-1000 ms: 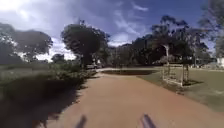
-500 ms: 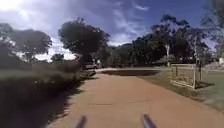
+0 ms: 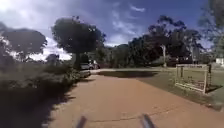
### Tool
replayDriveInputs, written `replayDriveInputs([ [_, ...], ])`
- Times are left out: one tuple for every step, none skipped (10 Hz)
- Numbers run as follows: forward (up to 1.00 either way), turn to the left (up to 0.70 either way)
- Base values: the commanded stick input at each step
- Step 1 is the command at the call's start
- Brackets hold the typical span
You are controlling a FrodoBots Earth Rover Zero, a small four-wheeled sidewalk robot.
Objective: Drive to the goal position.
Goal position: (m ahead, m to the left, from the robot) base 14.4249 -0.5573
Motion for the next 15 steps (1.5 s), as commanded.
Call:
replayDriveInputs([
  [1.0, 0.0],
  [1.0, 0.0],
  [1.0, 0.0],
  [1.0, 0.0],
  [1.0, 0.0],
  [1.0, 0.0],
  [1.0, 0.0],
  [1.0, 0.0],
  [1.0, 0.0],
  [1.0, 0.0],
  [1.0, 0.0],
  [1.0, 0.0],
  [1.0, 0.0],
  [1.0, 0.0],
  [1.0, 0.0],
])
